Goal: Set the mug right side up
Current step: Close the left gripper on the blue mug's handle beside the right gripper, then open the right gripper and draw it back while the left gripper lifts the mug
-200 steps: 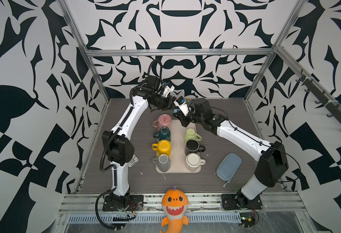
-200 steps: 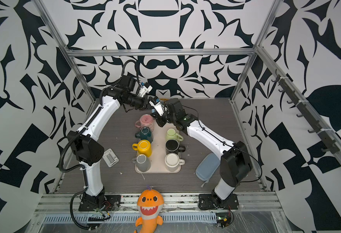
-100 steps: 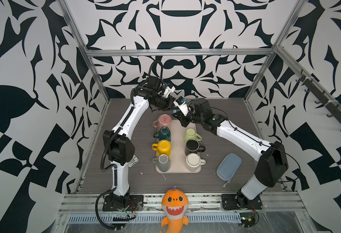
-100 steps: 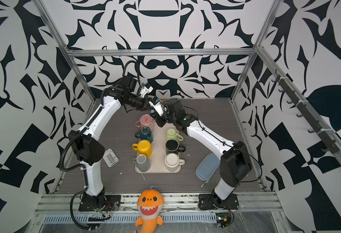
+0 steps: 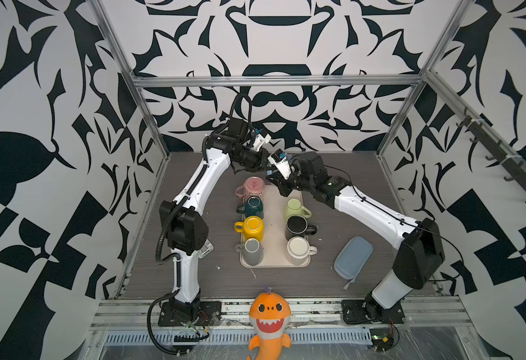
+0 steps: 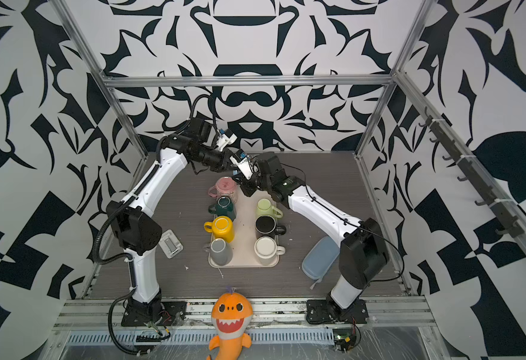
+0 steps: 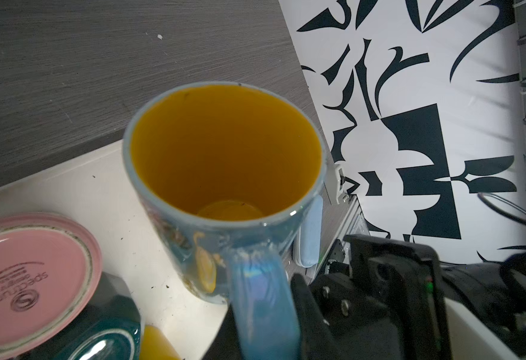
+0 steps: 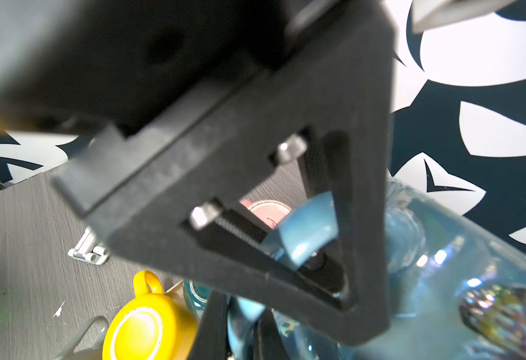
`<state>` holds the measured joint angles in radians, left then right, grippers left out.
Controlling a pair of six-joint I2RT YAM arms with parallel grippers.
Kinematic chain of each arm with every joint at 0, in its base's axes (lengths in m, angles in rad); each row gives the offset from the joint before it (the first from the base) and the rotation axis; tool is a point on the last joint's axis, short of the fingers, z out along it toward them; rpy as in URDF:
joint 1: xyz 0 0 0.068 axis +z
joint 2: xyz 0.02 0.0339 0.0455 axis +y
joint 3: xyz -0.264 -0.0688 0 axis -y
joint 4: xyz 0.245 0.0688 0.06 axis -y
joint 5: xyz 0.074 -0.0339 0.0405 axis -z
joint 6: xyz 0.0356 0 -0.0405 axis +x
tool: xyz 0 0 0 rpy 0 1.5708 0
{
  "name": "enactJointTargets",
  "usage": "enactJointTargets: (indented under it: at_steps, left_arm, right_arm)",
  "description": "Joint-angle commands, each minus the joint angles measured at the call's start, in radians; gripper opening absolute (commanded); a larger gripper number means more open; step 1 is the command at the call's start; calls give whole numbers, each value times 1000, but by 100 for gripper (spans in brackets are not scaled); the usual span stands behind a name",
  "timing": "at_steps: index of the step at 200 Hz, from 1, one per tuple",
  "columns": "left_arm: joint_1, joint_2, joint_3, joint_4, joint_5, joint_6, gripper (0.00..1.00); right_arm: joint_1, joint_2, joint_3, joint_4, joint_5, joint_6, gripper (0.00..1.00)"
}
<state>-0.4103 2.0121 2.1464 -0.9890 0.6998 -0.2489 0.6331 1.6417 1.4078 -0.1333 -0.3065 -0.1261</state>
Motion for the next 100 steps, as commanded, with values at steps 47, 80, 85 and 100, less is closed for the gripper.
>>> enactJointTargets:
  at_steps: [47,80,85,100]
  left_arm:
    - [-3,-13,0,71,-82,-47,0]
    - [-4,-7,37,84,-109,-44,0]
    - [-3,-6,42,87,-110,-46,0]
    - [-2,0,55,100,-120,-51,0]
  right_arm:
    - [9,-98,43,134,51,-50,2]
    - [9,-113,24,130,71,-53,9]
    - [10,-115,24,129,74,-52,9]
    - [10,-118,19,121,82,-55,13]
